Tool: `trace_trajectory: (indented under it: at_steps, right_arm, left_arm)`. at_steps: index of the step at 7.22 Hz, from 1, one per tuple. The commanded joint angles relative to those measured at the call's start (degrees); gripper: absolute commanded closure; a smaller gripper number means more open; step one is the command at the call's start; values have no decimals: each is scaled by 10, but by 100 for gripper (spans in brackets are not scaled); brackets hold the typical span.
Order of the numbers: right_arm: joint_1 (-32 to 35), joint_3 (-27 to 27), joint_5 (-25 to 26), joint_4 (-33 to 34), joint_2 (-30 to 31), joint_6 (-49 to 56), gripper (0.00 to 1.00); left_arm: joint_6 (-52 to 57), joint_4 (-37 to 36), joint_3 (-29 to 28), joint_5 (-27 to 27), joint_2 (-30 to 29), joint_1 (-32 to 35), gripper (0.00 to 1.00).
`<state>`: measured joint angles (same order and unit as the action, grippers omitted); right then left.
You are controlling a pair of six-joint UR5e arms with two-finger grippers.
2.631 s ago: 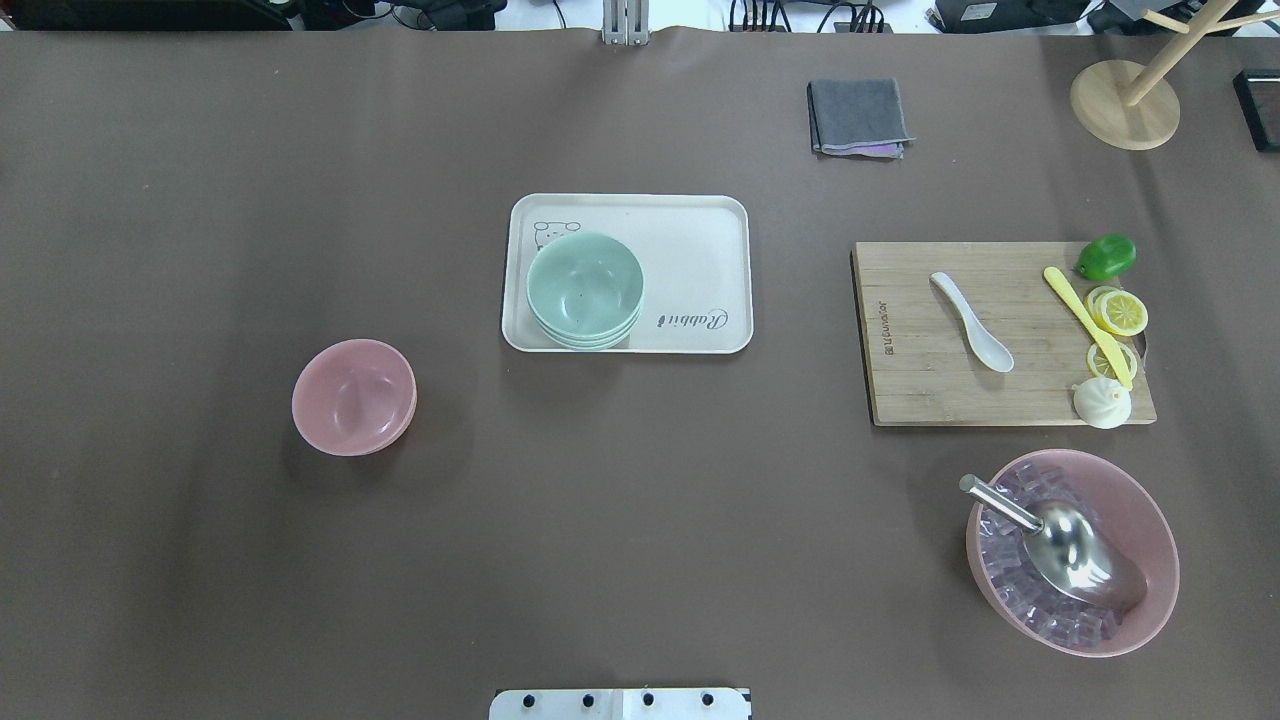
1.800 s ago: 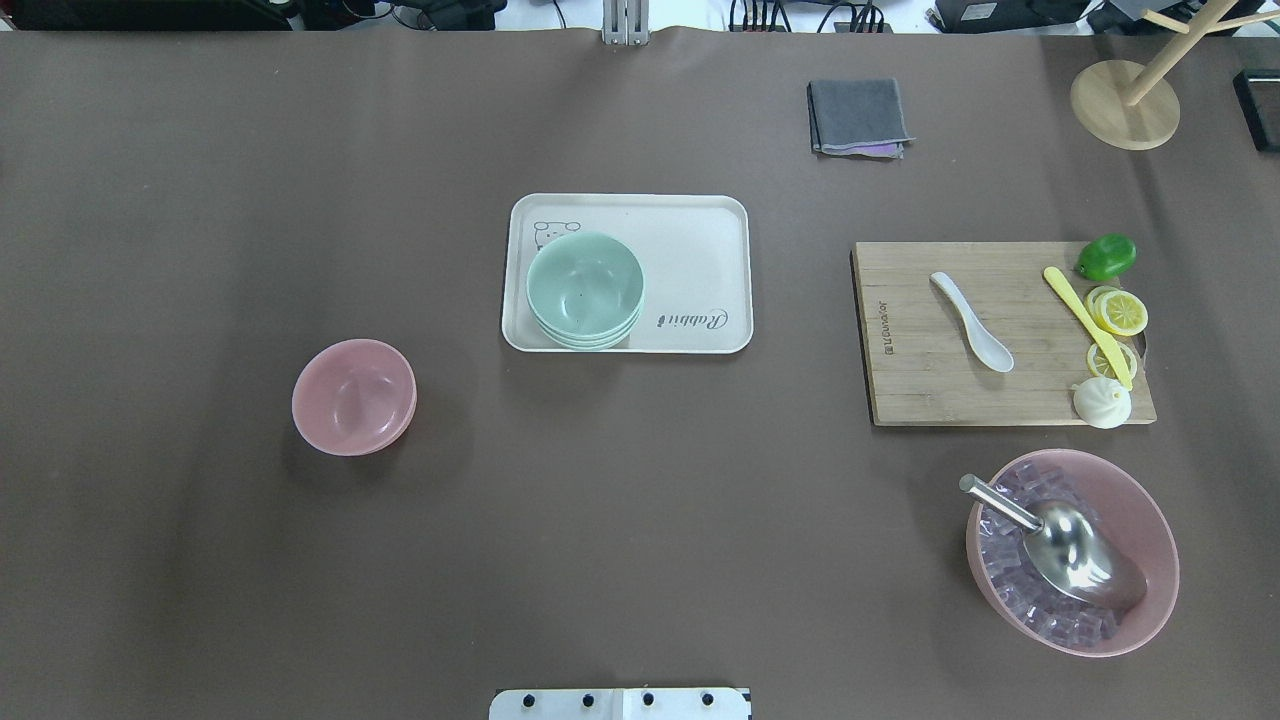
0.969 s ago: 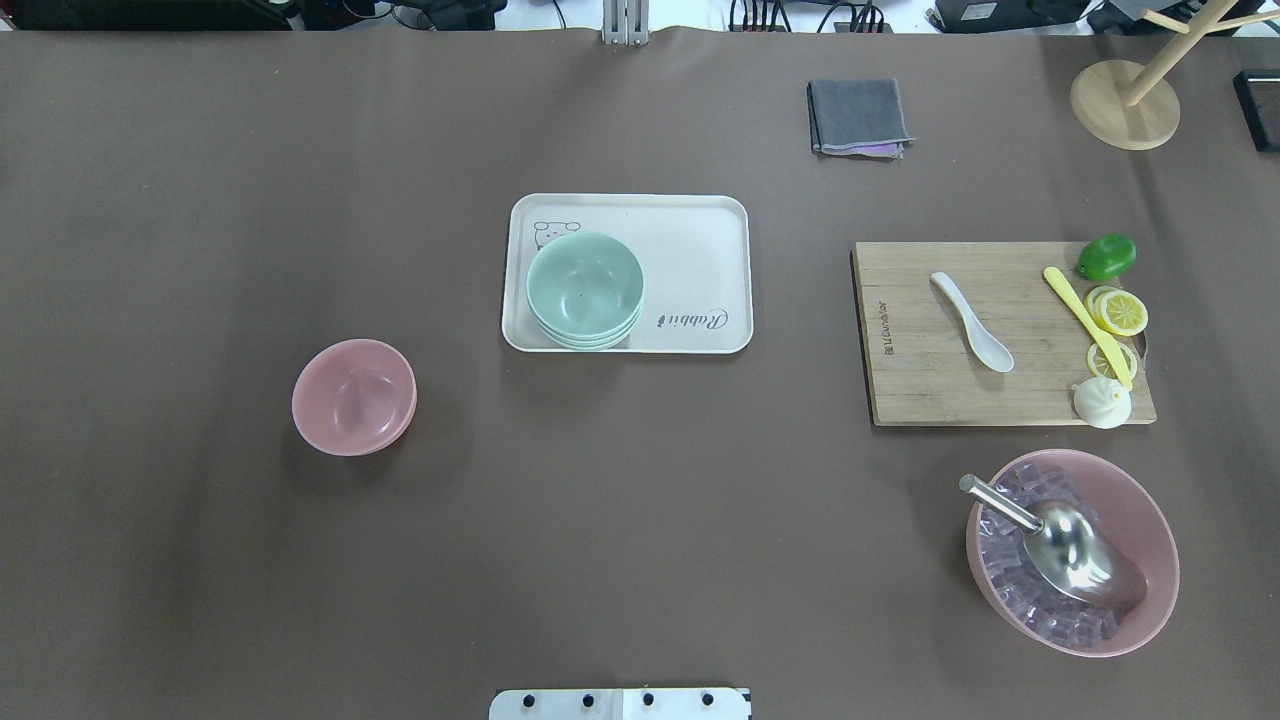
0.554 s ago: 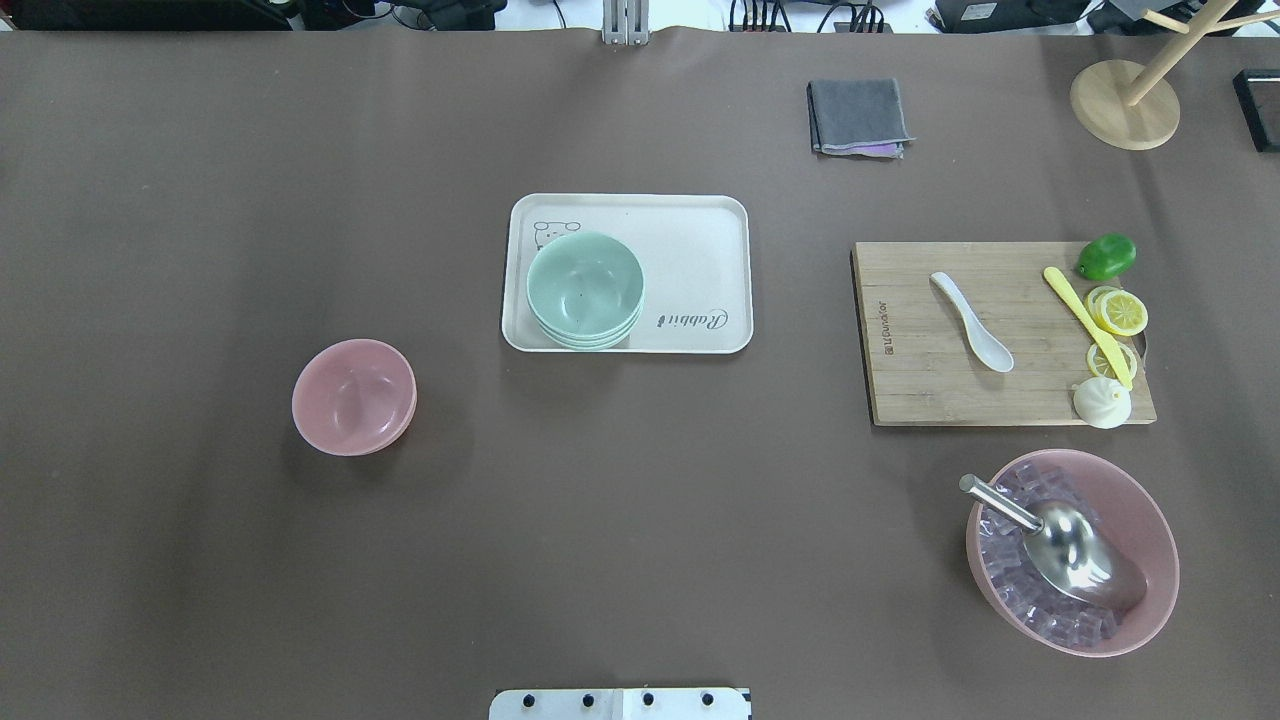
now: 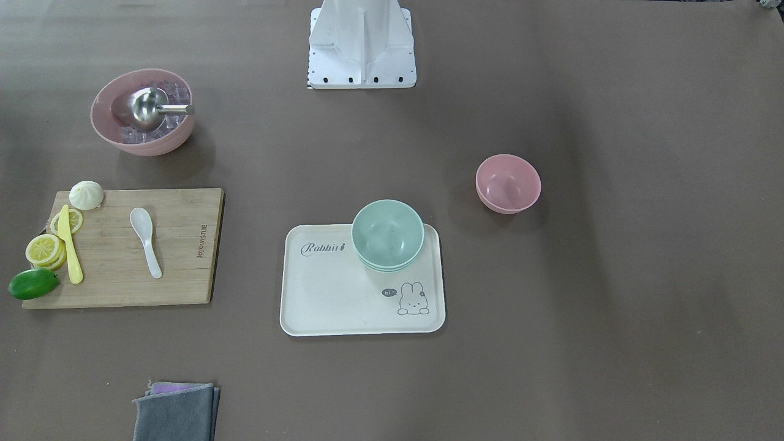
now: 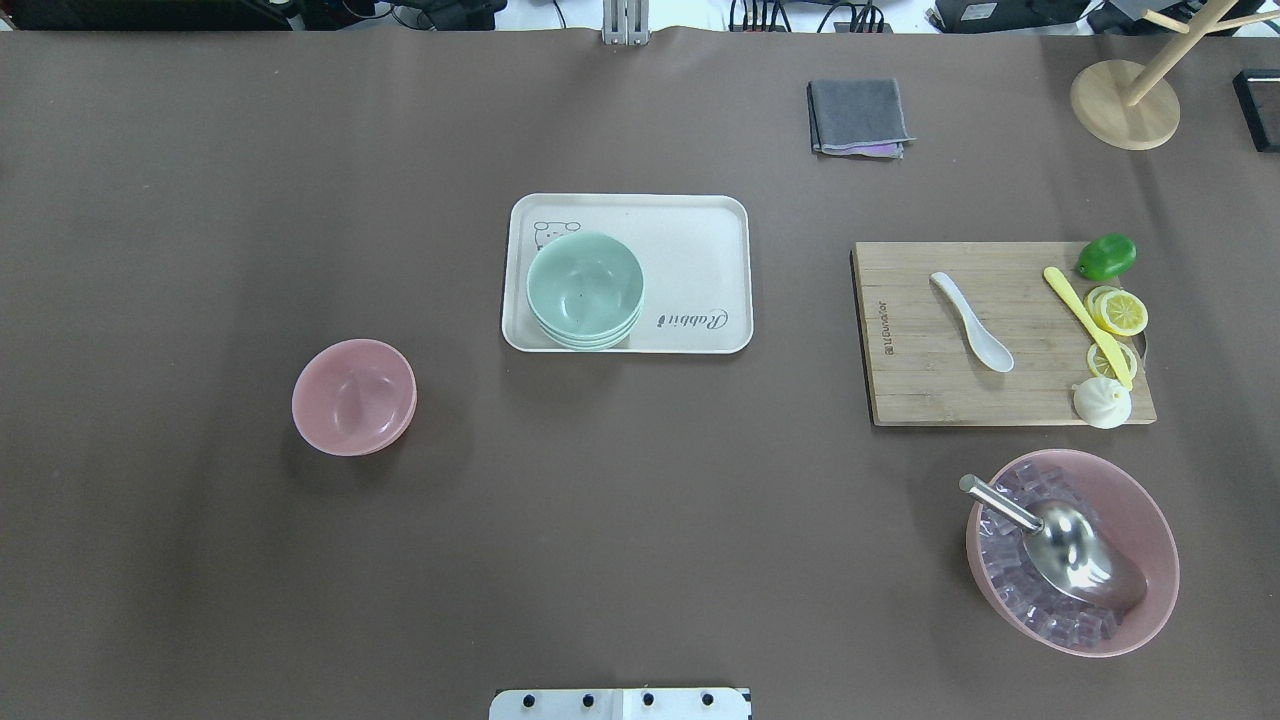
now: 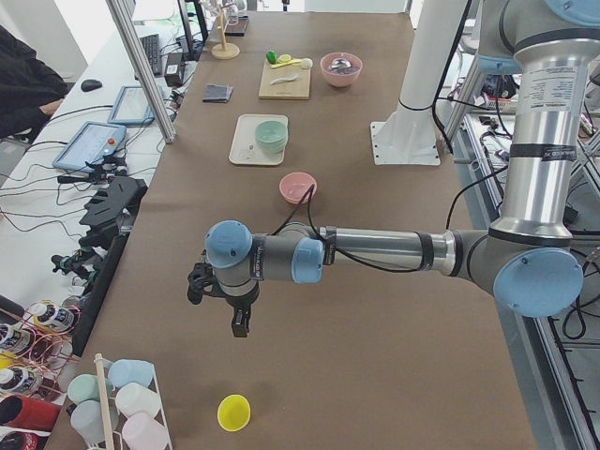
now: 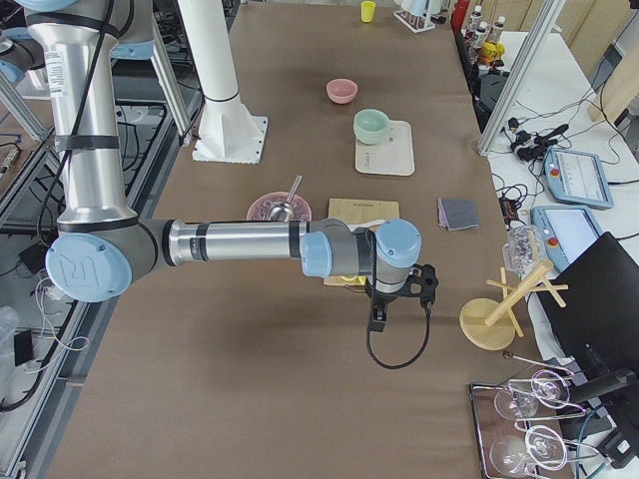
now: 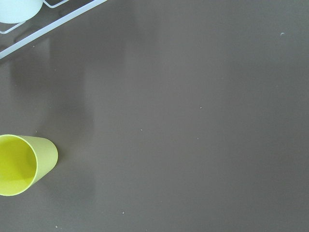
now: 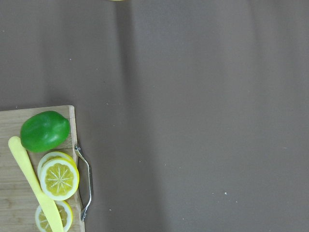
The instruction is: Stack pink bowl on green and place spoon
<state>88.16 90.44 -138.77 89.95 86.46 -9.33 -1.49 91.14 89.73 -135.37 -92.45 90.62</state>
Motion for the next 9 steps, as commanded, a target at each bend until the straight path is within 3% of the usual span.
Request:
trace_trajectory:
  at_steps: [1, 6, 7, 9]
  right_arm:
    - [-1, 0, -2, 1, -1, -2, 0]
    - [-6, 0, -19, 2, -2, -12, 0]
    - [-6, 1, -23, 0, 0, -12, 0]
    - [-9, 12, -23, 1, 1, -13, 0]
  left_arm:
    - [-3, 0, 5, -10, -11, -2, 2]
    - [-50, 16, 32, -47, -71, -11, 2]
    - [-178, 15, 55, -79, -92, -46, 2]
    - [-413, 14, 164, -25, -109, -168, 2]
